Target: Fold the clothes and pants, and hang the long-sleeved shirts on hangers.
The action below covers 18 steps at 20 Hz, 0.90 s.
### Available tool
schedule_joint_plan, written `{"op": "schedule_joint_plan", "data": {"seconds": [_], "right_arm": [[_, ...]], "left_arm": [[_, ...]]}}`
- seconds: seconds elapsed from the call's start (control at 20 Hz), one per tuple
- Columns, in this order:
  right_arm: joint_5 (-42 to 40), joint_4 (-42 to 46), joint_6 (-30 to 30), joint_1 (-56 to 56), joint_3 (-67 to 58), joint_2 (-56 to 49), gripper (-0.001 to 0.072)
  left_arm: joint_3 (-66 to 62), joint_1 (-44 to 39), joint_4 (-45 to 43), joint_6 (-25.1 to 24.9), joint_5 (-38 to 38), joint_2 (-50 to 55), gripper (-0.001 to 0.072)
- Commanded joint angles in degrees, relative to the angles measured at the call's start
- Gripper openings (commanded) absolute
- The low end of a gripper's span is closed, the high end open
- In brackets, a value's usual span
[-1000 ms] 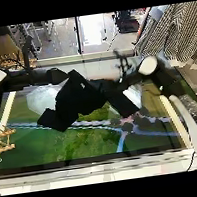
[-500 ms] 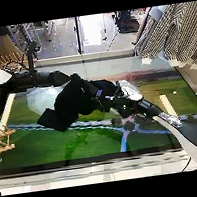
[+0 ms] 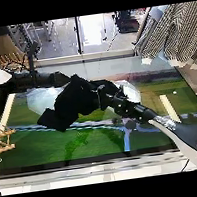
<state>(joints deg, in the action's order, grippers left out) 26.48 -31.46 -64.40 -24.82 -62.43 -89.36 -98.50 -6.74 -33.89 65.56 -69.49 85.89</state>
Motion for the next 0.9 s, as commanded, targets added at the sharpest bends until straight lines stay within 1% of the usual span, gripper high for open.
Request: {"op": "schedule_joint_plan", "data": {"seconds": [0.0, 0.15, 0.2, 0.3, 0.55, 0.6, 0.65, 0.75, 0.8, 0.85], "right_arm": [[-7.8, -3.1, -3.1, -4.4, -0.1, -0.7, 0.0517], [-9.6, -3.5, -7.3, -5.1, -0.8, -0.9, 0.0515], [-9.7, -3.5, -8.4, -4.8, -1.4, -0.9, 0.0501], [-11.1, -3.7, -9.1, -4.5, -3.3, -0.9, 0.0426], [-14.3, -3.3, -9.1, -4.5, -8.4, -0.9, 0.0425], [-15.0, -2.9, -9.1, -4.7, -9.1, -0.9, 0.0393], [-16.3, -2.9, -9.1, -5.2, -9.5, -0.9, 0.0326], [-20.1, -3.0, -9.1, -7.0, -9.5, -1.0, 0.028], [-21.4, -3.0, -9.1, -8.0, -9.6, -1.1, 0.0185], [-22.3, -2.8, -9.0, -8.9, -9.5, -1.3, 0.0027]], "left_arm": [[0.0, 0.0, 0.1, 0.0, -0.9, 0.0, 0.0011], [0.0, 0.0, 0.1, 0.0, -1.6, 0.0, 0.0011], [0.0, 0.0, 0.1, 0.0, -2.0, 0.0, 0.0011], [0.0, -0.1, 0.1, 0.0, -2.2, 0.0, 0.0011], [0.0, -0.4, 0.1, 0.0, -2.1, 0.0, 0.0011], [0.0, -0.6, 0.1, 0.0, -2.2, 0.0, 0.0011], [0.0, -0.8, 0.1, 0.0, -2.1, 0.0, 0.0011], [0.0, -1.3, 0.1, 0.0, -2.1, 0.0, 0.0011], [0.0, -1.5, 0.1, 0.0, -2.1, 0.0, 0.0011], [0.0, -1.5, 0.1, 0.0, -2.1, 0.0, 0.0012]]}}
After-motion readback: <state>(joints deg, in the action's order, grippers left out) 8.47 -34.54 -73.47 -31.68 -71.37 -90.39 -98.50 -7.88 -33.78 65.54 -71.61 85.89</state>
